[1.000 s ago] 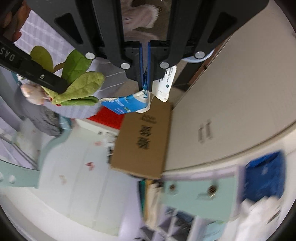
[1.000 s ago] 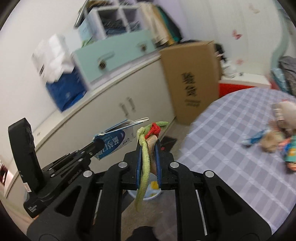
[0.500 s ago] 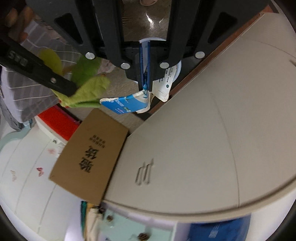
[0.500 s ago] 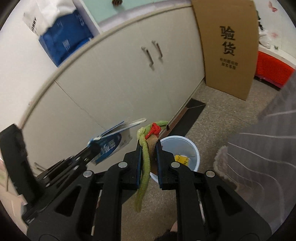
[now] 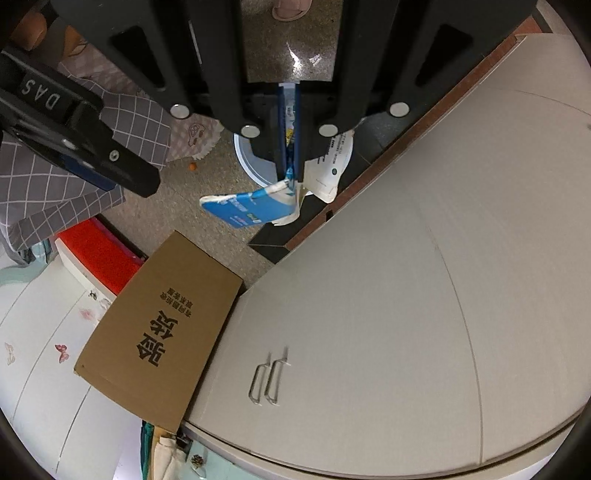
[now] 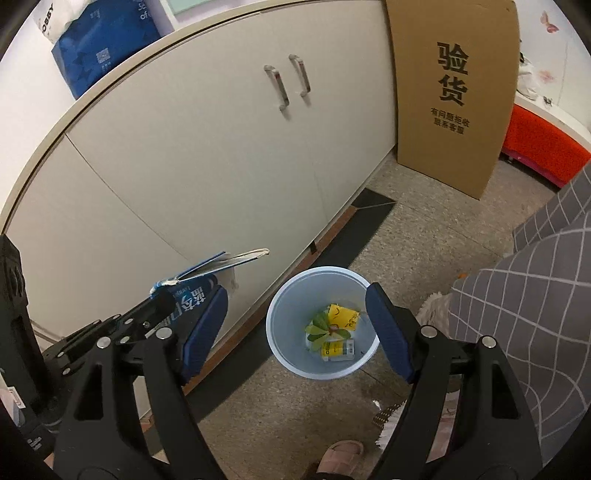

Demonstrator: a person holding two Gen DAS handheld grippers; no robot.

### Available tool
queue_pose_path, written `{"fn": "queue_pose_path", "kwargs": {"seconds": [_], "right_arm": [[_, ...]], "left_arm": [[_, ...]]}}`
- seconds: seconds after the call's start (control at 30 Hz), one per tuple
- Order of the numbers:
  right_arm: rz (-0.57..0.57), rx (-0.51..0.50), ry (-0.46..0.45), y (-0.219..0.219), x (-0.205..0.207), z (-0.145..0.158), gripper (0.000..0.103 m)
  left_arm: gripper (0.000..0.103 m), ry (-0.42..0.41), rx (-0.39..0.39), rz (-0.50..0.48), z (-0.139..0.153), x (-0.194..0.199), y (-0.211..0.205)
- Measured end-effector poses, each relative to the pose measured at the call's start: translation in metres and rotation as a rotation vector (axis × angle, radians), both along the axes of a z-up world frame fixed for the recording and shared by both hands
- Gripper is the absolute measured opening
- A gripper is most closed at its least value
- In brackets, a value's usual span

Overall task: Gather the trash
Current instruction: 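Carry both to the wastebasket and open both tools to drop them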

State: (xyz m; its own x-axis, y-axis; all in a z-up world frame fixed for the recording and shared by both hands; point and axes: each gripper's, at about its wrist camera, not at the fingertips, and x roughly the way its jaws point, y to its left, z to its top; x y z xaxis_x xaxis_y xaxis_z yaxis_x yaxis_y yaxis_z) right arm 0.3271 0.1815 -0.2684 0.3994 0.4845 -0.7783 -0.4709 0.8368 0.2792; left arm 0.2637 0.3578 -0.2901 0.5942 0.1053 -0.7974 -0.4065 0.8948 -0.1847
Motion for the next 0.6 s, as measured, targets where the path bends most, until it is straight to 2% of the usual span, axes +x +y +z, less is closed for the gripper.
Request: {"fn": "queue_pose_path", "kwargs": {"seconds": [0.37, 0.6], "right_arm": [[-0.054, -0.022, -0.067, -0.017, -0.005, 0.013, 0.076], [-0.131, 0.027, -0.132, -0.038, -0.004, 0.029, 0.076]], "left_arm": [[0.004, 0.01, 0.005, -0.043, 0.002, 0.015, -0.018], [0.004, 0.002, 0.03, -0.077, 0.009, 0.03, -0.029]]}}
